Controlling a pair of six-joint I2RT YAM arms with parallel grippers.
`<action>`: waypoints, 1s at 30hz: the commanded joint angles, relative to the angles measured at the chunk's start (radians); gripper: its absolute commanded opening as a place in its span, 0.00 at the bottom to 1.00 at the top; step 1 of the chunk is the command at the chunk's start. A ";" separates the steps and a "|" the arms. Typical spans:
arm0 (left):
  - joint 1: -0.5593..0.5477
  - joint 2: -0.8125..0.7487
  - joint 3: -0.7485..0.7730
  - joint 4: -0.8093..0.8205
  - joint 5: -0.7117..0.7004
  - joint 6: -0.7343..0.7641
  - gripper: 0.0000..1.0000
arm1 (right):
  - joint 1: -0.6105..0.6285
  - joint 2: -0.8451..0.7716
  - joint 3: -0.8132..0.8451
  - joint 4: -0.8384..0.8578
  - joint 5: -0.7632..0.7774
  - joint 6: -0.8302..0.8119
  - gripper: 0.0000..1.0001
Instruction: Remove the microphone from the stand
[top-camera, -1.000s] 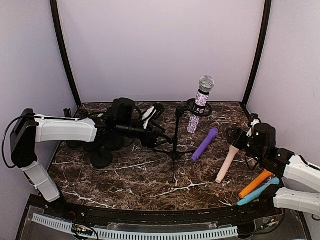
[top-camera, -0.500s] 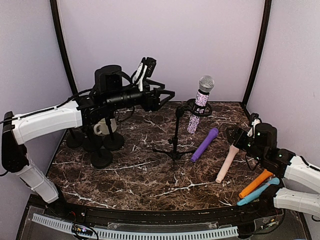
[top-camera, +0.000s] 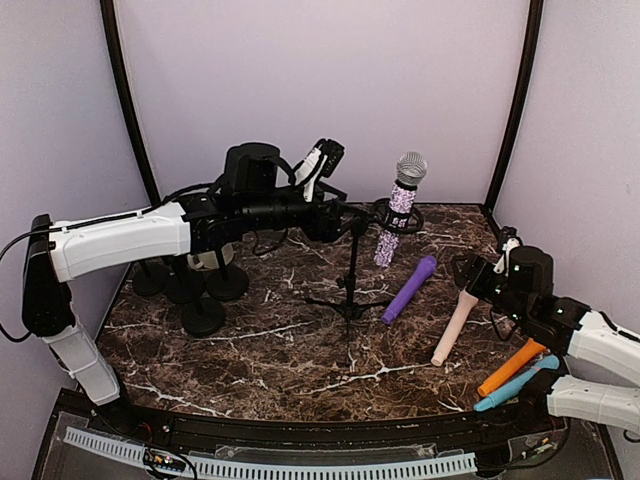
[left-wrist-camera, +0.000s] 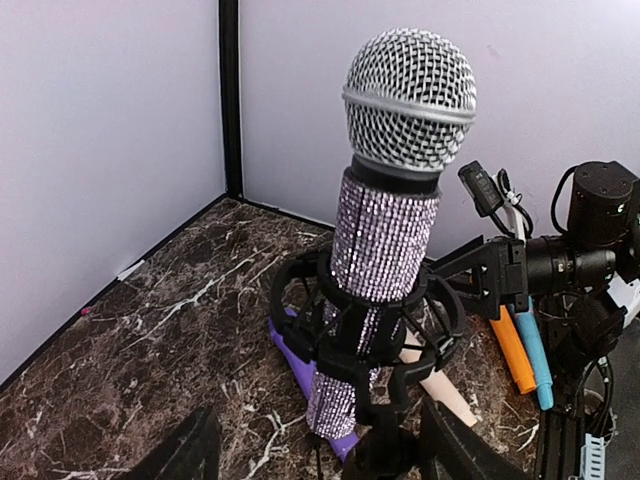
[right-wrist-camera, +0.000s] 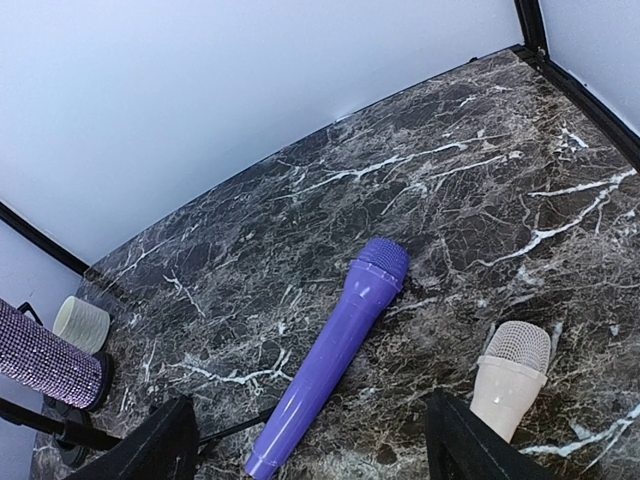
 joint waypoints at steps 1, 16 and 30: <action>-0.006 -0.020 -0.024 -0.071 -0.003 0.044 0.70 | -0.007 0.009 0.025 0.027 -0.013 0.007 0.79; -0.006 -0.086 -0.060 -0.004 -0.027 0.026 0.70 | -0.007 0.025 0.040 0.089 -0.143 -0.055 0.81; -0.046 -0.076 -0.173 -0.055 0.000 0.108 0.71 | 0.065 0.248 0.358 0.130 -0.470 -0.216 0.95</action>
